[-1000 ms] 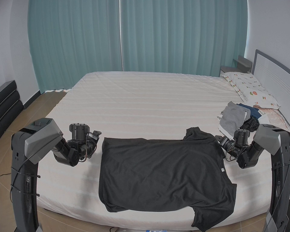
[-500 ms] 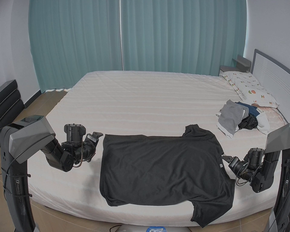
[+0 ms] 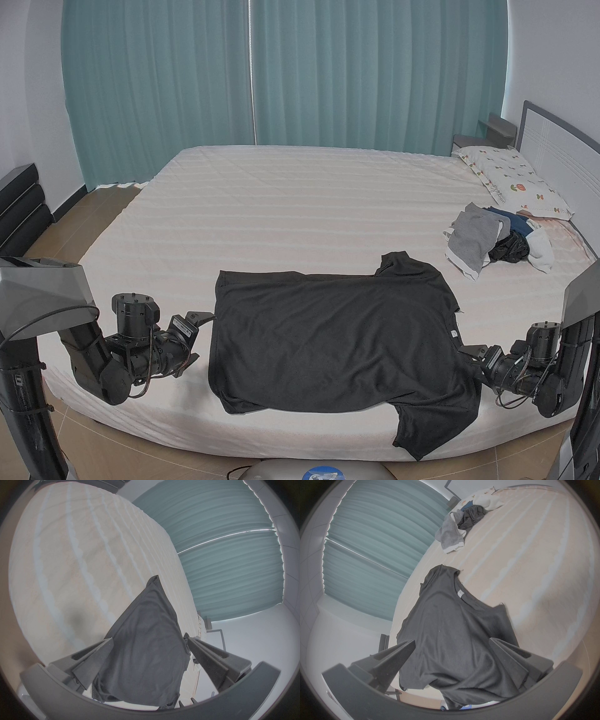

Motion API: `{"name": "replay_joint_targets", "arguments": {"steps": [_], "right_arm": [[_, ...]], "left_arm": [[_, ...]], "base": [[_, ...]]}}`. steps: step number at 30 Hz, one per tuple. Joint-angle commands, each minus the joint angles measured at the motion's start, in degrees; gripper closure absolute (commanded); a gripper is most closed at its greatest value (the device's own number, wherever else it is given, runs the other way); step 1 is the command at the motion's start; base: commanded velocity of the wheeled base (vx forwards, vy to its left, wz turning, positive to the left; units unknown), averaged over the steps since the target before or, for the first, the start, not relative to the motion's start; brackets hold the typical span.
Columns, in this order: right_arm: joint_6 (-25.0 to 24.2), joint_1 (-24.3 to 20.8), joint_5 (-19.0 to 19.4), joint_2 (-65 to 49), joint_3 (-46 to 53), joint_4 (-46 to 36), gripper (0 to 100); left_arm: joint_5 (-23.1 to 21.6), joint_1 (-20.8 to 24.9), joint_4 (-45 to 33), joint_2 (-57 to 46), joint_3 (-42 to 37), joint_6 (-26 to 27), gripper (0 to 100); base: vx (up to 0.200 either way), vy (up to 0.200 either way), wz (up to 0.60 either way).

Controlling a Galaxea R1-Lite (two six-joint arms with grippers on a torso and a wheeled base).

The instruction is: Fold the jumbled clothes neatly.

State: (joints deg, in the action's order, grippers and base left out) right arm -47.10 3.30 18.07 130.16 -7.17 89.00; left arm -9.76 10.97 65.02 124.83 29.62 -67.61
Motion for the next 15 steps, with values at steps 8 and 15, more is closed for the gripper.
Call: {"name": "replay_joint_targets", "arguments": {"steps": [8,15], "right_arm": [[0.08,0.04,0.21,0.89,1.89,0.56,0],[0.08,0.04,0.21,1.06,1.54,0.56,0]], "left_arm": [[-0.17,1.25,0.10,-0.38,-1.94,0.02,0],[-0.08,2.04,0.10,-0.38,-2.90,0.20,0]], "base": [[0.000,-0.125,0.00],[0.000,-0.200,0.00]]}}
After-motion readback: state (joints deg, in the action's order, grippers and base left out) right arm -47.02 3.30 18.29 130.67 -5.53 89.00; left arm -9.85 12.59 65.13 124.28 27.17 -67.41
